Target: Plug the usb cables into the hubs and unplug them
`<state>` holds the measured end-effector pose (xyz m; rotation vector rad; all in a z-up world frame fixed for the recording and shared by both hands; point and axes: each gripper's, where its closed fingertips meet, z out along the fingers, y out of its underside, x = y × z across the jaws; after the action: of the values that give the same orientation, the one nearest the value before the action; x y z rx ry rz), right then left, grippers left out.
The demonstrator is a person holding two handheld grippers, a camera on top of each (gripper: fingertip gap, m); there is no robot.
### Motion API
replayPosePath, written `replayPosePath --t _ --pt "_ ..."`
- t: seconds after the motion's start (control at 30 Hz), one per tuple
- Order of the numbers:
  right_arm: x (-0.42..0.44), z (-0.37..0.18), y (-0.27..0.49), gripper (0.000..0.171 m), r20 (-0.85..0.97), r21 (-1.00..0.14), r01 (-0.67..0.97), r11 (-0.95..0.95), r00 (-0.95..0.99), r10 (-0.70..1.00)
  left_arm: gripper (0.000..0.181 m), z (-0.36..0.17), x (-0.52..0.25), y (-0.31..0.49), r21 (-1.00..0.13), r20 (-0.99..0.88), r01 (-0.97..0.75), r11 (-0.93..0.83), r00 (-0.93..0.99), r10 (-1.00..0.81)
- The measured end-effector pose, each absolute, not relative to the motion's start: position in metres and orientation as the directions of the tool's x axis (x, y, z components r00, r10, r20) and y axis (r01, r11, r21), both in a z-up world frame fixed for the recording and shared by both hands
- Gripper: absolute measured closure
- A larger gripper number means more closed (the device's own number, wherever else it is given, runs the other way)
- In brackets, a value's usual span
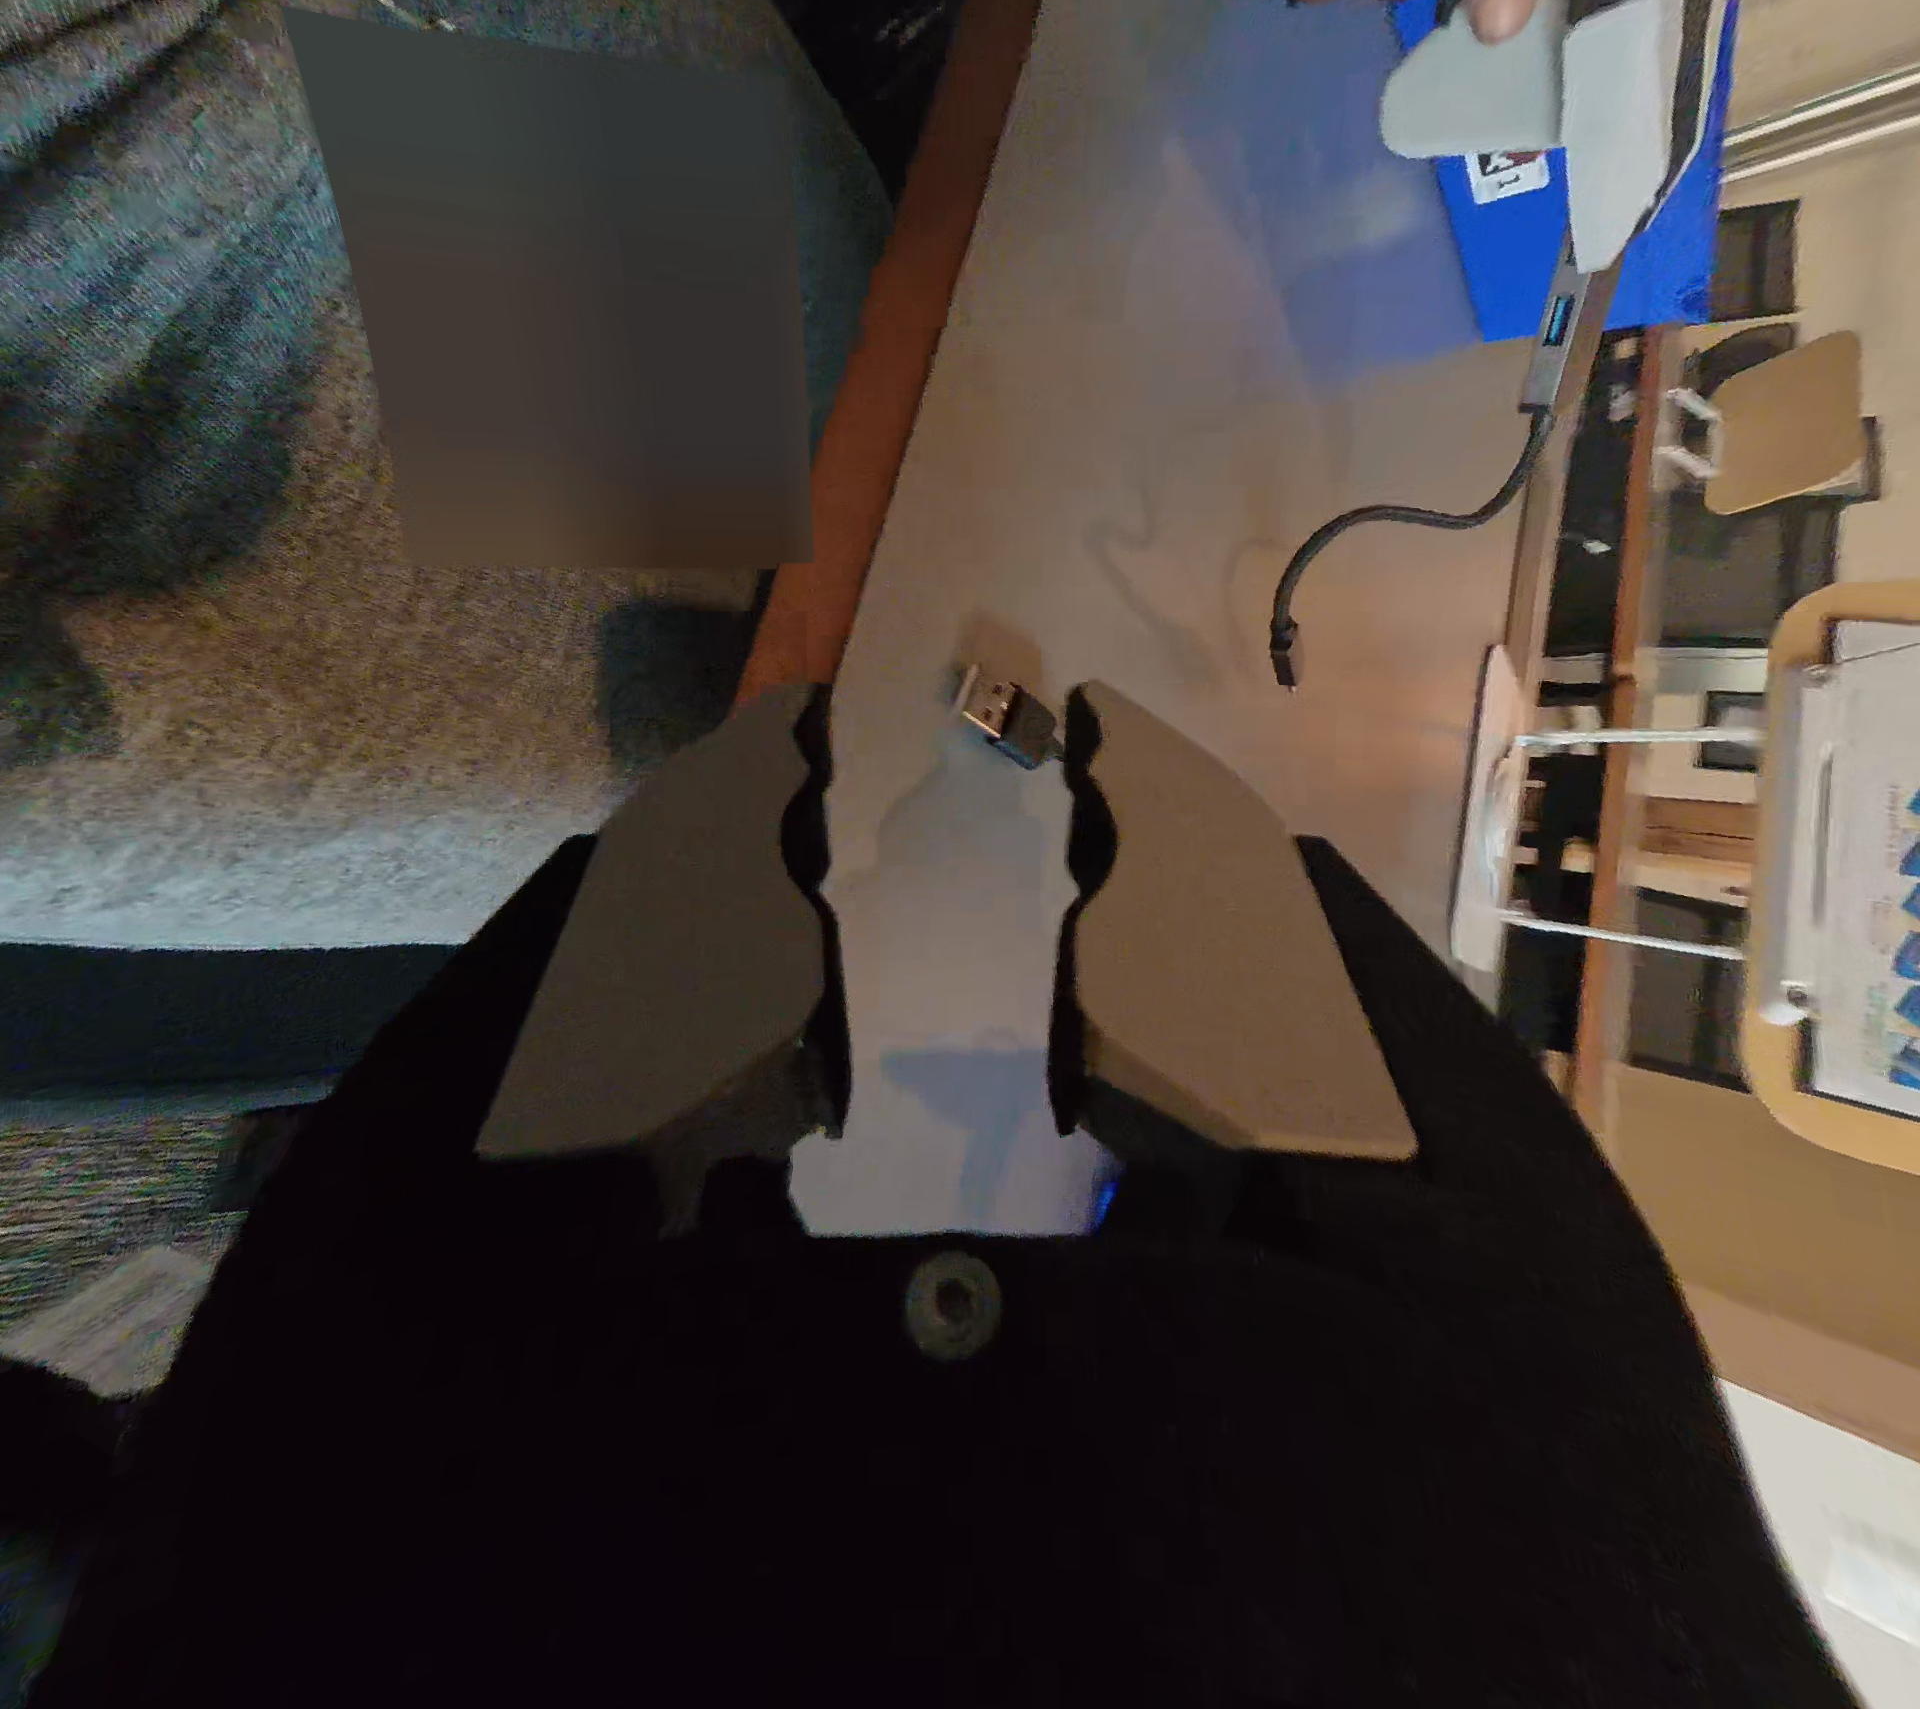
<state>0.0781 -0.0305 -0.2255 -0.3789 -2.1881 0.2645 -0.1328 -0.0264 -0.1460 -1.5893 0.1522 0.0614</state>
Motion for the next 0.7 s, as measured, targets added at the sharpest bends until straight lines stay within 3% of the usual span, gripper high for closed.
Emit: replayPosePath --t 0.03,0.1,0.17,0.33,0.4,0.53,0.6,0.63,0.7 --pt "0.077 -0.219 -0.027 0.139 0.717 -0.348 0.184 0.919 -0.579 0.387 0.143 -0.146 -0.133 -0.026 -0.99 -0.137 -0.138 -0.019 0.989 -0.059" --pt "0.076 -0.209 -0.022 0.145 0.647 -0.4 0.196 0.896 -0.632 0.427 0.143 -0.147 -0.131 -0.026 -0.989 -0.144 -0.145 -0.02 0.987 -0.065" --pt "0.076 -0.208 -0.015 0.145 0.54 -0.379 0.232 0.896 -0.731 0.418 0.143 -0.147 -0.13 -0.025 -0.988 -0.148 -0.15 -0.021 0.987 -0.068" --pt "0.062 -0.217 -0.002 0.143 0.334 -0.135 0.138 0.981 -0.926 0.176 0.143 -0.147 -0.13 -0.025 -0.989 -0.144 -0.146 -0.019 0.987 -0.069" --pt "0.058 -0.224 -0.002 0.134 0.238 -0.045 0.057 0.997 -0.969 0.067 0.143 -0.146 -0.132 -0.025 -0.99 -0.138 -0.139 -0.016 0.988 -0.067" --pt "0.059 -0.243 0.0 0.126 0.054 0.063 -0.087 0.994 -0.994 -0.091 0.143 -0.146 -0.135 -0.027 -0.991 -0.13 -0.131 -0.013 0.989 -0.064" --pt "0.059 -0.246 -0.004 0.138 0.01 0.033 -0.111 0.993 -0.994 -0.111 0.143 -0.145 -0.137 -0.028 -0.993 -0.12 -0.121 -0.009 0.991 -0.066" --pt "0.056 -0.246 -0.008 0.155 0.007 -0.008 -0.086 0.996 -0.996 -0.086 0.143 -0.145 -0.137 -0.029 -0.993 -0.116 -0.117 -0.007 0.991 -0.067" --pt "0.051 -0.245 -0.015 0.156 0.011 -0.111 0.047 0.993 -0.999 0.048 0.143 -0.144 -0.138 -0.029 -0.994 -0.111 -0.111 -0.005 0.992 -0.068"
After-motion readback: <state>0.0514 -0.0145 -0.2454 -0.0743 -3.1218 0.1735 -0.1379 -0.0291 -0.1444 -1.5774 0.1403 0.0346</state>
